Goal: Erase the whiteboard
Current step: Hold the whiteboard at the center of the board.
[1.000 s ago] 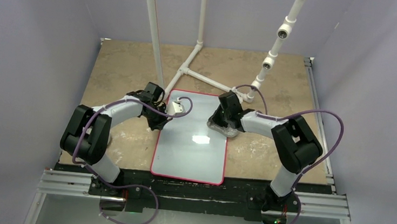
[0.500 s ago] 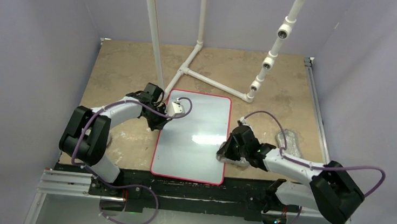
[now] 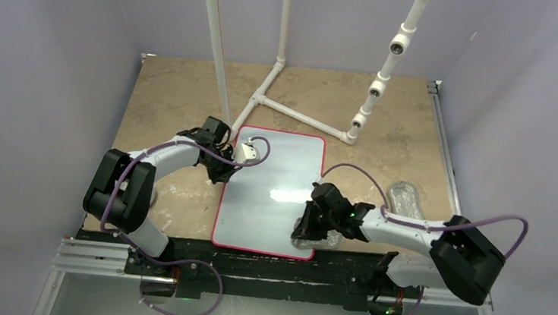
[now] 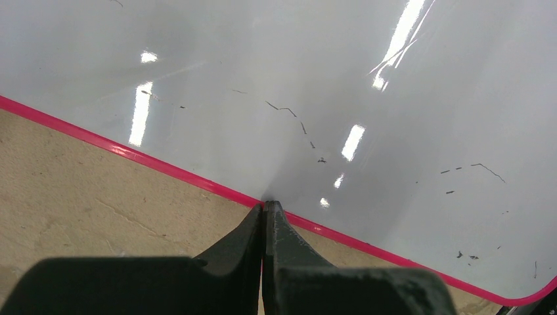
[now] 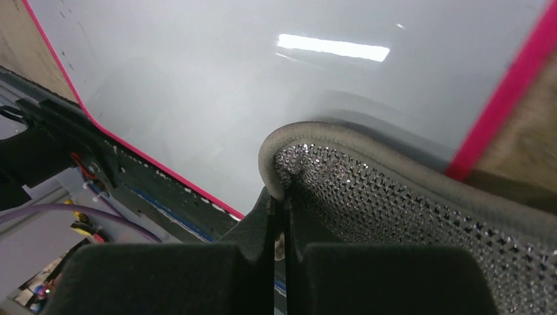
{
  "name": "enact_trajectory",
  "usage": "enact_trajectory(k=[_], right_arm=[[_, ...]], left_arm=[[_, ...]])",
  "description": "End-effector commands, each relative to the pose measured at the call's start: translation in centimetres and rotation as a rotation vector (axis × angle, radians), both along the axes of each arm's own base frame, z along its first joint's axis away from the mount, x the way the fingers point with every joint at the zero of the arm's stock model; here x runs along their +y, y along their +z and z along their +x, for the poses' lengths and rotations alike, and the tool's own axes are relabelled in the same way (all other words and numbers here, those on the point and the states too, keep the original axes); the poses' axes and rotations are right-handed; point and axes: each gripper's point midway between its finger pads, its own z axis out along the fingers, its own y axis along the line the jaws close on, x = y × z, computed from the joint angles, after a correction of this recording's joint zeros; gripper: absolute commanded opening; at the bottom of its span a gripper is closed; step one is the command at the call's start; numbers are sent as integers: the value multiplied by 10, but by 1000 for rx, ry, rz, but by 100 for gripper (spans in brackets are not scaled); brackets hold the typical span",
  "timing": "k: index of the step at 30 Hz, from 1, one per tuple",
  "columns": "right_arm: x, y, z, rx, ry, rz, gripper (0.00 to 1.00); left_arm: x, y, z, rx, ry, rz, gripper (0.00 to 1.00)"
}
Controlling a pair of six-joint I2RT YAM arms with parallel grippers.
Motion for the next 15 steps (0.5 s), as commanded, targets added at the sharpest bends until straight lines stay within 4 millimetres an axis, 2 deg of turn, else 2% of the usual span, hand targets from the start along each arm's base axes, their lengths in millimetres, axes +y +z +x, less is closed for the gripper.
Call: enact_trajectory(k=[1,3,7,11,14,15], right_arm=[[-9,-27,18,20,-22,-150,0],[-22,-24,62,-35,-88,-181,0],[-50,-1,162,-193,-234,-256,0],[-38,11,230,-274,-305,-334,0],[-24,14,271,-322,-359,-348,0],[-15,10,278,-321,-348,-334,0]], left_arm=[[33,-34,-35,130,-1,155,0],[33,-33,-36,134,-4,153,0],[34,-31,-38,129,-8,157,0],[34,-33,-40,138,-7,153,0],[34,-36,-40,145,-4,153,0],[33,-37,-39,142,-3,153,0]])
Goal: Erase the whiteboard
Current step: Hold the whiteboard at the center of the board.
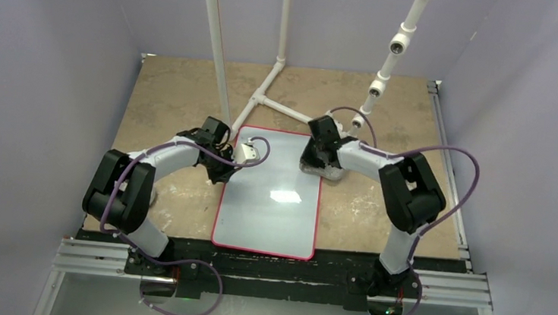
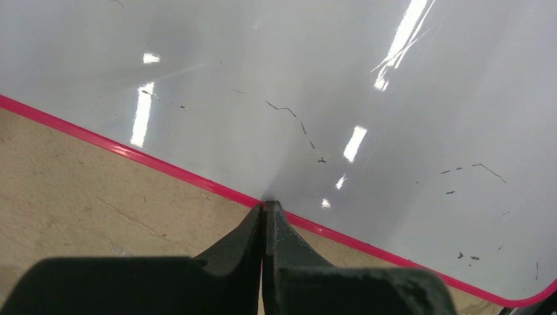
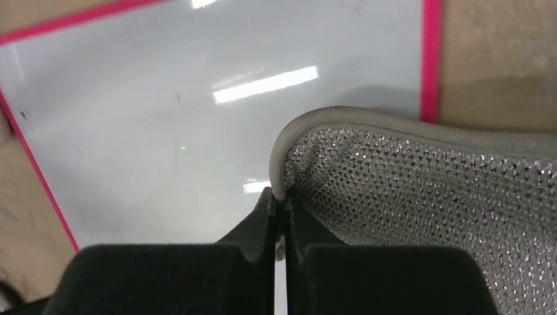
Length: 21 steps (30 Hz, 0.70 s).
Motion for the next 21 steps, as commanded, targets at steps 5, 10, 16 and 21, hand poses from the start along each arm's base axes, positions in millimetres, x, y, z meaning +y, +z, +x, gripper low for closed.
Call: enact_trajectory(k=[5,10,16,21], right_arm=[[29,-5,55,-94,17,-120,0],[4,17,30,-106,-6,-148,0],[-44,42,-6,-117,-81,-227,0],[-81,41,-25,-93,-117,-275,0]], left_arm=[[31,-32,-33,130,3,145,0],[32,-10,-14,66,68,157,8],[24,35,1,-26,119,99,57],[27,86,19,-166,206,68,79]])
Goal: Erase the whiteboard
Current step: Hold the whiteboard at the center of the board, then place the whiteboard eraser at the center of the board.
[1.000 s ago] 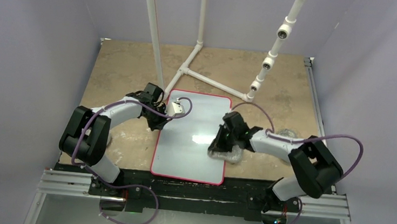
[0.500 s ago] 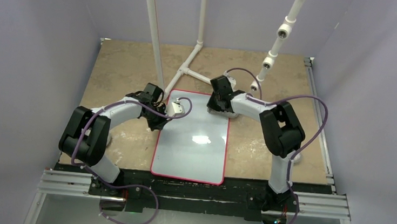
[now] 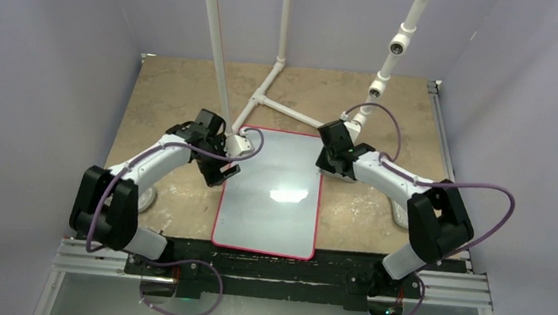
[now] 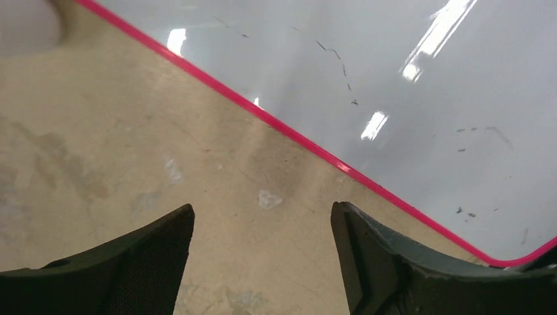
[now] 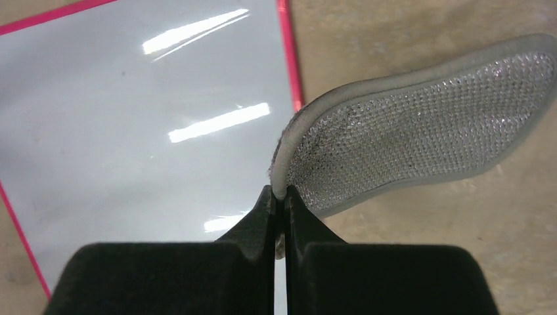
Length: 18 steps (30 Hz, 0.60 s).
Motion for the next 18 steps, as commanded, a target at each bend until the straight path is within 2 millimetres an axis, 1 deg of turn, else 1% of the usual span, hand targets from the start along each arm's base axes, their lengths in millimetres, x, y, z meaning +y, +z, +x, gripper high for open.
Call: enact_trajectory(k=[1,3,5,7,8,9,10,11,12,13,15,17,18], right_arm=[[-43,-4,-14,18,-59,-95,0],[-52,-5,-15,23,-75,-116,0],[-62,-6,-15,37,-93,-139,0],[-66,-7,-14,43,-93,-148,0],[-68,-7,-13,47,-91,-154,2],[-68,-6,-11,46,-85,-157,7],[-67,-6,-9,48,-75,-158,15],[-64,-5,-7,49,-56,-151,24],[-60,-2,-4,49,-40,-142,36],[-58,1,-3,49,-31,-134,45],[-54,8,0,40,-15,-125,57],[-54,16,3,17,-5,-129,65],[-52,22,3,8,2,-120,70]], left_arm=[[1,66,24,-185,97,-43,84],[3,80,27,-236,115,-50,89],[9,90,30,-288,147,-52,92],[19,95,35,-333,204,-50,94],[24,96,36,-347,219,-48,95],[30,96,38,-364,236,-35,95],[35,98,40,-385,265,-23,96],[37,99,41,-393,281,-23,97],[38,97,39,-389,283,-21,97],[36,95,37,-376,278,-29,98],[30,86,31,-327,260,-49,98],[25,75,28,-275,243,-56,99],[23,67,26,-244,229,-58,97]])
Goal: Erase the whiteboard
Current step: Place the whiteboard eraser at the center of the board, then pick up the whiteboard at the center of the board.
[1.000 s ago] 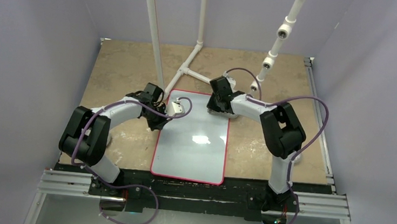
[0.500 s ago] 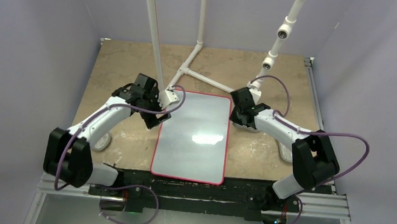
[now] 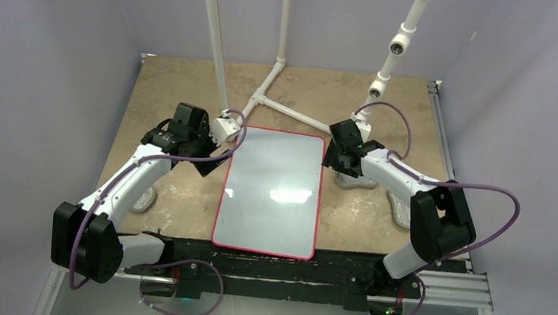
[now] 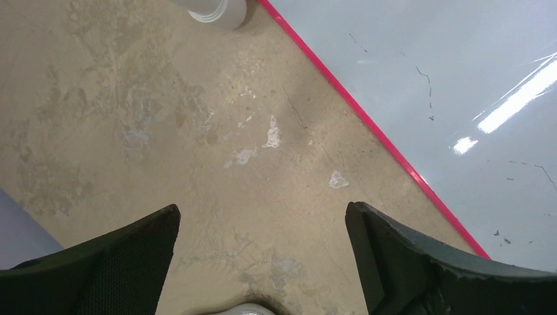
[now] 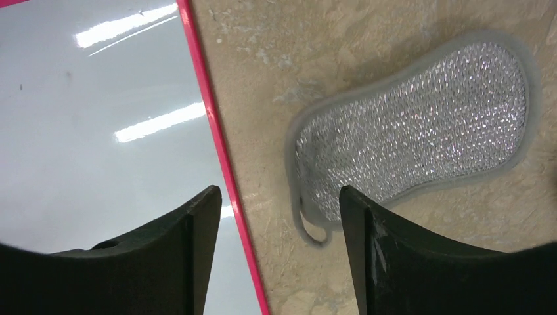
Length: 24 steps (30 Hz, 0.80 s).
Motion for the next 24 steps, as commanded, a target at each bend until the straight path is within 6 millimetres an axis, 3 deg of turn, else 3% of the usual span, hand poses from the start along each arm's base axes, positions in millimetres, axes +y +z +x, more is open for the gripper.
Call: enact_trajectory(k=[1,5,11,17,20,24], right_arm=[[10,36,12,-72,52,27,74],[29,50,-1,-93,108,98,90],[62,25,-43,-9,163,169,94],[48,-8,-79,68,143,182,94],[47,-14,-88,88,154,198,95],[51,-22,-90,103,162,212,95]], left_arm=[[-10,-23,-6,88,-25,-37,91],[-10,-52,-14,159,-77,-10,73],[-10,-88,-37,251,-165,9,50],[-13,-114,-50,302,-251,6,41],[-18,-119,-48,309,-277,-9,38],[-25,-127,-45,323,-297,-18,26]])
